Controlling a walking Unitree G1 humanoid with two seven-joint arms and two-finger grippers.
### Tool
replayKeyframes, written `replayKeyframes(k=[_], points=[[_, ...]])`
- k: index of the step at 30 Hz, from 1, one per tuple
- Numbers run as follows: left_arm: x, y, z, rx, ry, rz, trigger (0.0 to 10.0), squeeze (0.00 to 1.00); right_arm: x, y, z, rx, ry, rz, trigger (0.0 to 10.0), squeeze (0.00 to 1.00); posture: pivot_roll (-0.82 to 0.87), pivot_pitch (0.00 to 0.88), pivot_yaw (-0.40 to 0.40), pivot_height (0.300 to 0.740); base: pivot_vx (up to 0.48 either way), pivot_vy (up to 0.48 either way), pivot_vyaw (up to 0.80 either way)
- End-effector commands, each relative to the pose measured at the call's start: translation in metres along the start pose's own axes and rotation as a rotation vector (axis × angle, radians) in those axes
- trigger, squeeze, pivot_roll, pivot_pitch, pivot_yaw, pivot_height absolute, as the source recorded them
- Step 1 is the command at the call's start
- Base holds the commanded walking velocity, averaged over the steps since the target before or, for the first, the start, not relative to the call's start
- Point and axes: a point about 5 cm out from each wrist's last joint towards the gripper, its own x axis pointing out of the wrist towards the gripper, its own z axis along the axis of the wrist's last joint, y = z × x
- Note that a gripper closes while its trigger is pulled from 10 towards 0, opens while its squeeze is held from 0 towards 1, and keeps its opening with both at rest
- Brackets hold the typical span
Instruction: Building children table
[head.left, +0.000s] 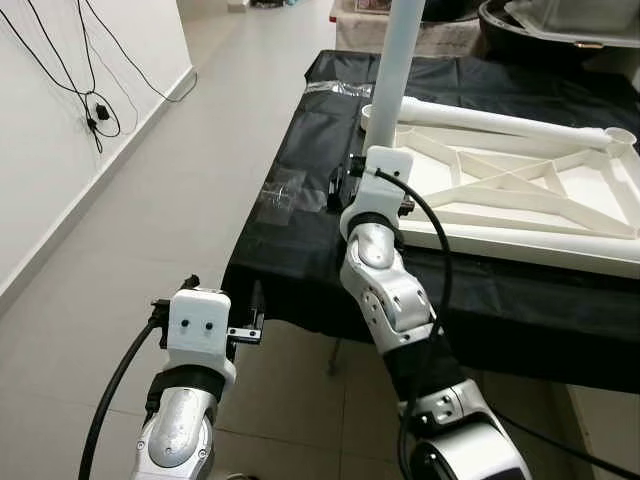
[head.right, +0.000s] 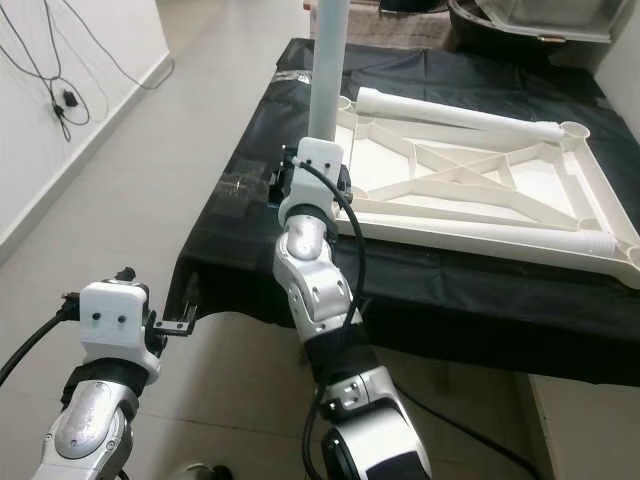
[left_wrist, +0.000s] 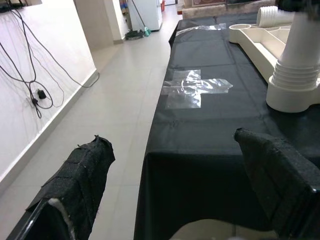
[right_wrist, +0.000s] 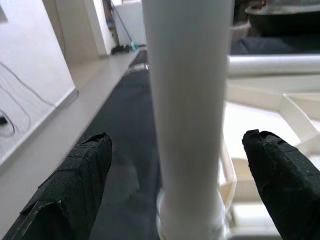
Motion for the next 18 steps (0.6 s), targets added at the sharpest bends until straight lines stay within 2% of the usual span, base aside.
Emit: replayKeyframes(k=[1, 5, 12, 15, 16, 17, 18], points=[[-0.001, 0.0, -0.003, 0.017, 0.007, -0.01, 10.0, 0.0, -0.019, 0.008, -0.036, 0.043, 0.147, 0.019, 10.0, 0.0, -0.01, 0.122, -0.004, 0.74, 0.0, 0.0, 0.0], [-0.001, 0.0, -0.004, 0.018, 0.007, -0.013, 10.0, 0.0, -0.019, 0.005, -0.037, 0.036, 0.152, 0.013, 10.0, 0.0, -0.01, 0.118, 0.001, 0.74, 0.0, 0.0, 0.0], [0.006, -0.001, -0.009, 0.022, -0.001, -0.03, 10.0, 0.0, -0.022, -0.025, -0.05, -0.021, 0.189, 0.085, 10.0, 0.0, -0.06, 0.09, 0.004, 0.74, 0.0, 0.0, 0.0], [0.007, -0.001, -0.01, 0.021, -0.002, -0.031, 10.0, 0.0, -0.024, -0.03, -0.052, -0.026, 0.198, 0.097, 10.0, 0.0, -0.07, 0.089, 0.005, 0.74, 0.0, 0.0, 0.0], [0.006, -0.004, -0.012, 0.015, 0.003, -0.048, 10.0, 0.0, -0.031, -0.036, -0.052, -0.07, 0.146, 0.196, 10.0, 0.0, -0.09, 0.068, 0.028, 0.74, 0.0, 0.0, 0.0], [0.006, -0.004, -0.012, 0.015, 0.003, -0.048, 10.0, 0.0, -0.031, -0.036, -0.052, -0.07, 0.146, 0.196, 10.0, 0.0, -0.09, 0.068, 0.028, 0.74, 0.0, 0.0, 0.0], [0.006, -0.005, -0.013, 0.011, 0.007, -0.06, 10.0, 0.0, -0.038, -0.039, -0.052, -0.103, 0.112, 0.273, 10.0, 0.0, -0.09, 0.068, 0.028, 0.74, 0.0, 0.0, 0.0]])
